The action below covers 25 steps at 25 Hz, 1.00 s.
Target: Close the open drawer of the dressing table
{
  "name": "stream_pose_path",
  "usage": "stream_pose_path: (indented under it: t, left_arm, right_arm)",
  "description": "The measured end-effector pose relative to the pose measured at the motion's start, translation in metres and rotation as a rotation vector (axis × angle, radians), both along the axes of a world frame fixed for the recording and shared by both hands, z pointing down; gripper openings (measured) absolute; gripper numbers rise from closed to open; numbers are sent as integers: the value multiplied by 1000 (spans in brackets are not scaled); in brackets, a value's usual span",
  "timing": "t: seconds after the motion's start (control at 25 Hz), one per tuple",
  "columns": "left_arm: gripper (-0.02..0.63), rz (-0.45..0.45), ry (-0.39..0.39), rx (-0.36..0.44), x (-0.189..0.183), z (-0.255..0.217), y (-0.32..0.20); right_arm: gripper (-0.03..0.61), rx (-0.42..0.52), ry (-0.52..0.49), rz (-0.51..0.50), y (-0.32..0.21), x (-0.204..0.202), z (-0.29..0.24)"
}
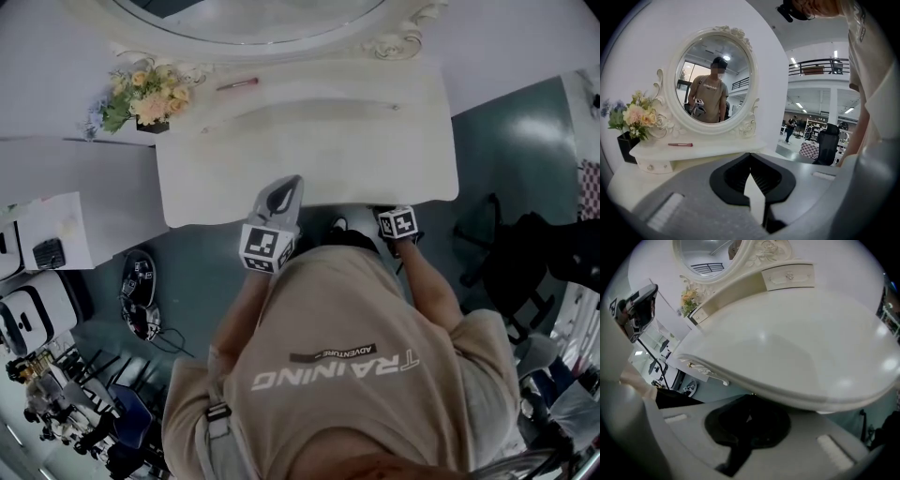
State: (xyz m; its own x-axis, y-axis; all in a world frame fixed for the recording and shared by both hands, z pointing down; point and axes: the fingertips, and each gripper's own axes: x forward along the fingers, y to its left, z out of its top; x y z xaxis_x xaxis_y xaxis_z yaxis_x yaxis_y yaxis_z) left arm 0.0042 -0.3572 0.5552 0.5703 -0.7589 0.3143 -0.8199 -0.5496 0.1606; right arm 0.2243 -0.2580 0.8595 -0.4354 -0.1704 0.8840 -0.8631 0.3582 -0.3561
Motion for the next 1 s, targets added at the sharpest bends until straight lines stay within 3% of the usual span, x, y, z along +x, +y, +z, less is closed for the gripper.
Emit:
stream_pose_path:
  t: [0.28,0.64,0.84,1.0]
  left_arm:
    - [6,-26,7,4,-7,-7,8]
    - [7,19,28,-4,-9,2,35]
    - [6,48,41,2,-7,4,49]
    - [8,74,41,-14,-5,9,62]
  right_arm:
    - [5,-23,14,40,1,4,4]
    - [5,11,-7,-40,27,-11,-18]
    - [5,105,-16,-88,41,-23,-48]
    - [5,238,-32,-146,40,-38,-87]
